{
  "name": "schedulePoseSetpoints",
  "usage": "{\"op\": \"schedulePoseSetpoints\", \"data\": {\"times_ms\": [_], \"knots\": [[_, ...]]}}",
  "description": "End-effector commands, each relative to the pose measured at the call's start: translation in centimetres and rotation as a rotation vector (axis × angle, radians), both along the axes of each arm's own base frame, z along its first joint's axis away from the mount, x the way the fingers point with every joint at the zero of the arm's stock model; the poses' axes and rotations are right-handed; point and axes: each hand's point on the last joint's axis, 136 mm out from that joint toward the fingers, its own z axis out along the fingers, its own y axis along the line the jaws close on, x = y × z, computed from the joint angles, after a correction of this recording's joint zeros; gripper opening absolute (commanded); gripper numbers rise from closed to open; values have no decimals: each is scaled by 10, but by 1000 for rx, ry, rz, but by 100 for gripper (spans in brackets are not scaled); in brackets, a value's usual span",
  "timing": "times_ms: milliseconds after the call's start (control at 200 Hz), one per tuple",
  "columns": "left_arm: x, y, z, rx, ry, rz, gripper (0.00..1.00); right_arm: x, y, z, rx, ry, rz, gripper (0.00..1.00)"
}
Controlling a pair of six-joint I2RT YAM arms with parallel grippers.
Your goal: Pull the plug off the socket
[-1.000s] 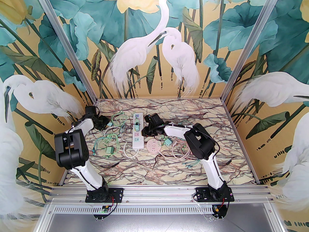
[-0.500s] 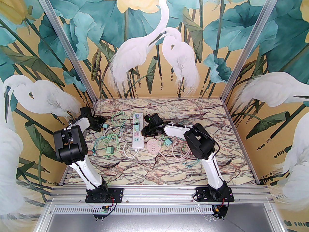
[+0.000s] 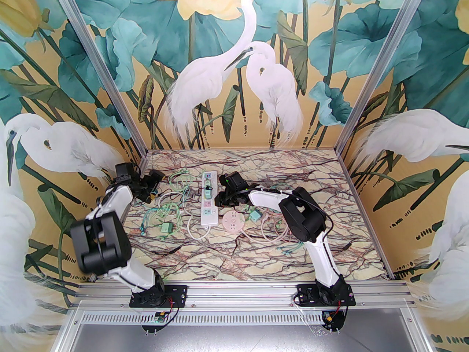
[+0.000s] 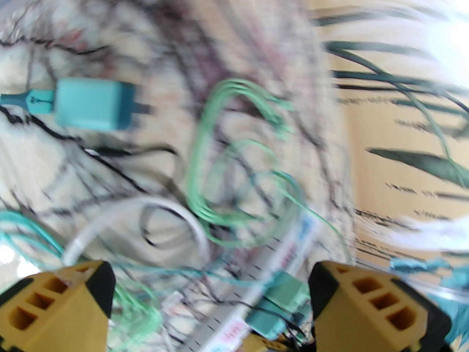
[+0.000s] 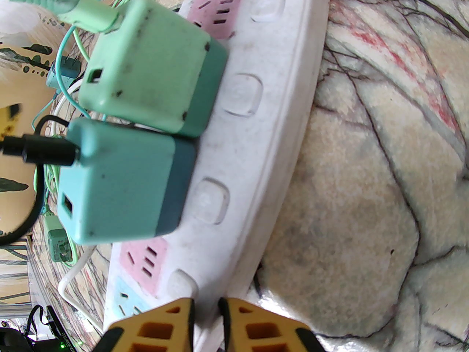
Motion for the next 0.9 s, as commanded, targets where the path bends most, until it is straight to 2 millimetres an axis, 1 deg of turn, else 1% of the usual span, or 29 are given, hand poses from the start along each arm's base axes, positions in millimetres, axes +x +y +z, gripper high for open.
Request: {"op": "schedulePoseSetpoints", "data": {"times_ms": [0,20,40,55,150,180,230,300,355,425,465,570,640,705,755,800,895], "knots": [[-10,-25,15,32,-55,-54,93,-35,-26,-74,-201,125,8,21],[-13,-29,16,47,-60,-61,95,-36,-27,-75,-202,126,8,21],[-15,-33,17,59,-65,-69,99,-35,-26,-74,-200,124,7,21],[-17,-37,17,70,-69,-74,99,-35,-27,-74,-201,123,7,21],[-27,-62,18,151,-99,-128,100,-35,-27,-72,-198,119,6,21],[-30,-69,16,187,-102,-143,100,-35,-27,-72,-198,121,5,21],[-33,-82,18,267,-121,-175,100,-35,-27,-72,-196,120,6,21],[-38,-108,17,373,-151,-254,100,-35,-26,-72,-194,121,5,21],[-40,-123,12,416,-158,-304,100,-36,-26,-72,-192,123,6,21],[-42,-140,1,443,-147,-356,99,-36,-26,-73,-190,125,3,21],[-42,-147,-6,454,-136,-384,97,-36,-26,-73,-187,126,4,21],[-43,-164,-16,536,-128,-434,82,-36,-25,-72,-184,126,5,21],[-42,-179,-22,561,-133,-481,74,-36,-25,-72,-184,126,6,21],[-38,-186,-28,595,-123,-507,67,-36,-24,-71,-180,127,5,21],[-35,-189,-35,617,-102,-526,65,-37,-25,-73,-181,130,5,21],[-31,-193,-41,627,-88,-543,60,-36,-24,-71,-179,128,5,21],[-23,-195,-51,655,-57,-546,60,-36,-25,-72,-182,127,6,21]]}}
